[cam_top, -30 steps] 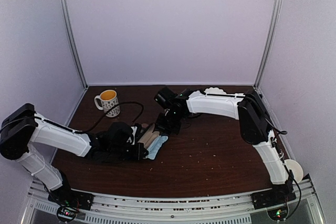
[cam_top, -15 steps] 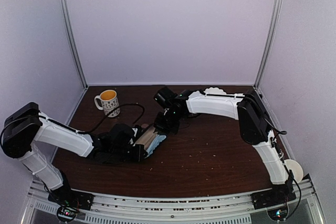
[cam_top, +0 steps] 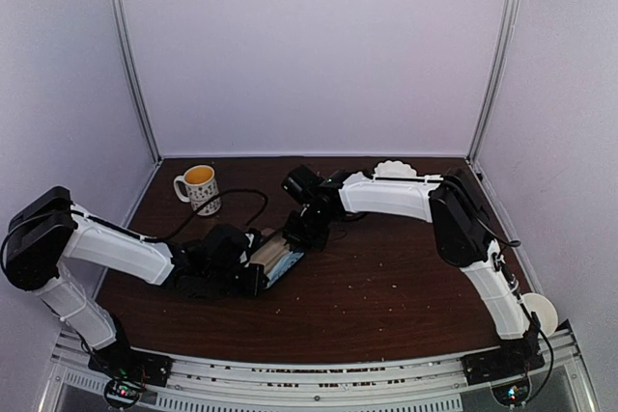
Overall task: Organize the sunglasses
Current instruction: Place the folded cleaning cloth in the sunglasses case.
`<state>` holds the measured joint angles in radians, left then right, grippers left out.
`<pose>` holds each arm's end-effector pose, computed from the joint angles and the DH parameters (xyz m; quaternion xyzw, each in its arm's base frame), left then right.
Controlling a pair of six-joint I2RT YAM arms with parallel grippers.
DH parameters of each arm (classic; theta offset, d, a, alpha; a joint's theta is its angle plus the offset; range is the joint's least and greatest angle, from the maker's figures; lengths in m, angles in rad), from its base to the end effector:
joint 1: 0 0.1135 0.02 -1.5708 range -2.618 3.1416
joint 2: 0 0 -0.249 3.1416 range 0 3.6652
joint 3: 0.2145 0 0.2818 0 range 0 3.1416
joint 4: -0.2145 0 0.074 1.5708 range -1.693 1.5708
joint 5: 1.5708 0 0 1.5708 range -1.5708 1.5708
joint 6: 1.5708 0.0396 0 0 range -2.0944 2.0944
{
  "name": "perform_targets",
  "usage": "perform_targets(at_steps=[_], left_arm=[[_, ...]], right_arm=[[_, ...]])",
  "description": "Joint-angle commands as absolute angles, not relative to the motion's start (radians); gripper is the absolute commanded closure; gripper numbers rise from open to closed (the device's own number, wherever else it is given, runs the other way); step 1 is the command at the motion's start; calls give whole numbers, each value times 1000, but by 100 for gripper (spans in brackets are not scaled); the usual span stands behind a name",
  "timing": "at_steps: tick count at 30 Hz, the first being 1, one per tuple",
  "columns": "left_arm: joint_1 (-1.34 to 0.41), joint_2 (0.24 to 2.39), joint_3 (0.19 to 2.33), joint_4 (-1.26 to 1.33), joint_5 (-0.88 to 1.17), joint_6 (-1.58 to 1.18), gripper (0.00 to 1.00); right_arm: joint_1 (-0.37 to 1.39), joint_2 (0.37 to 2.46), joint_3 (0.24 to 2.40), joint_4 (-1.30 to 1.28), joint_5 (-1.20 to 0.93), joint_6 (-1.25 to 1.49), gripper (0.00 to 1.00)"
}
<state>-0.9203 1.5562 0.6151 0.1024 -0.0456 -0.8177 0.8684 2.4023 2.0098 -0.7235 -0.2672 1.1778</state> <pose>0.1849 -0.2400 0.0908 0.0397 0.9327 -0.2595 0.2473 0.3348 0.4118 0.1306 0.1191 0.9587 0.2583 0.0056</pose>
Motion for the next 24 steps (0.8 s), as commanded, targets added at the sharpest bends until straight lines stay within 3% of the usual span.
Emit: perform_targets(at_steps=[1, 11, 24], left_arm=[[-910, 1558, 639, 45, -75, -789, 91], [-910, 1499, 668, -37, -143, -771, 79], [-911, 1430, 692, -103, -191, -767, 76]], right_arm=[[857, 2413, 2023, -694, -237, 1188, 93], [858, 2350, 1936, -546, -282, 1191, 83], [857, 2245, 1795, -374, -327, 1208, 64]])
